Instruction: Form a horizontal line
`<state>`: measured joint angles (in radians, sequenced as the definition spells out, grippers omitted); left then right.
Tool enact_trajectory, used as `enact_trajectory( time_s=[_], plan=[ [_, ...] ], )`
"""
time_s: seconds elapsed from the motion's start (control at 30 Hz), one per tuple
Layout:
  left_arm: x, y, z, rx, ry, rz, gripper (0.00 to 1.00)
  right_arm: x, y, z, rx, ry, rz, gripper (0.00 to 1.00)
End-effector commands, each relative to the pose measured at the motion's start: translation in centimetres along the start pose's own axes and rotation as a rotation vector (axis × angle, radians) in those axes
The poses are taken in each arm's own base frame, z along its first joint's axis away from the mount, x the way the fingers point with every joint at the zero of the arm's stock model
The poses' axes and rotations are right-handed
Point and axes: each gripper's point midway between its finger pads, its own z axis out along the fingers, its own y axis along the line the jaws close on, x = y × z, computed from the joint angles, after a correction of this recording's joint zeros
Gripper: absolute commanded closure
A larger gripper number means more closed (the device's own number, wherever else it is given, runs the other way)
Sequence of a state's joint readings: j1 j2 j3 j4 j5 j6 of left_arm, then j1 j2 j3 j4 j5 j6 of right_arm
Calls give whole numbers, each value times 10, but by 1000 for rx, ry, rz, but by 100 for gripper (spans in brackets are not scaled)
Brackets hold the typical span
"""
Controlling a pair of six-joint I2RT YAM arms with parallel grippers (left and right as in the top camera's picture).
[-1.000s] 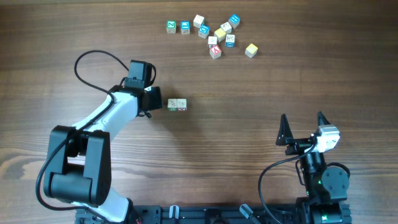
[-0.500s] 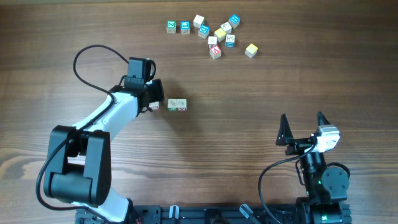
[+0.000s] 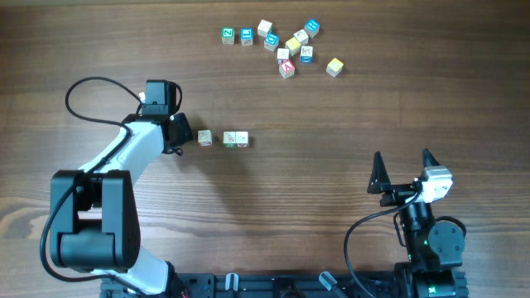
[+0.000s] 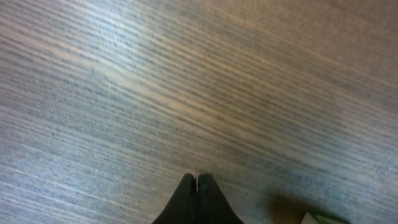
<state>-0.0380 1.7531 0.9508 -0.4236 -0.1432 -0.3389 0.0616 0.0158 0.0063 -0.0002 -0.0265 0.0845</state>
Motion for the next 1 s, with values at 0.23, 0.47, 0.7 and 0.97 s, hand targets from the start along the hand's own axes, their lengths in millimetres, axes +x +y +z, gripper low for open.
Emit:
enact_trajectory(
  time_s=[0.23,0.47,0.7,0.97],
  plan=[
    [11,-4,0,34,47,-4,96,-1,2,0,-14,-5,-6,0],
    [16,-14,-2,125,91,29,96,-1,2,0,-14,-5,-6,0],
    [18,-21,-6,300,145,30,96,-1,2,0,-14,-5,-6,0],
    [27,-30,-10,334,179,42,96,-1,2,0,-14,-5,-6,0]
  ],
)
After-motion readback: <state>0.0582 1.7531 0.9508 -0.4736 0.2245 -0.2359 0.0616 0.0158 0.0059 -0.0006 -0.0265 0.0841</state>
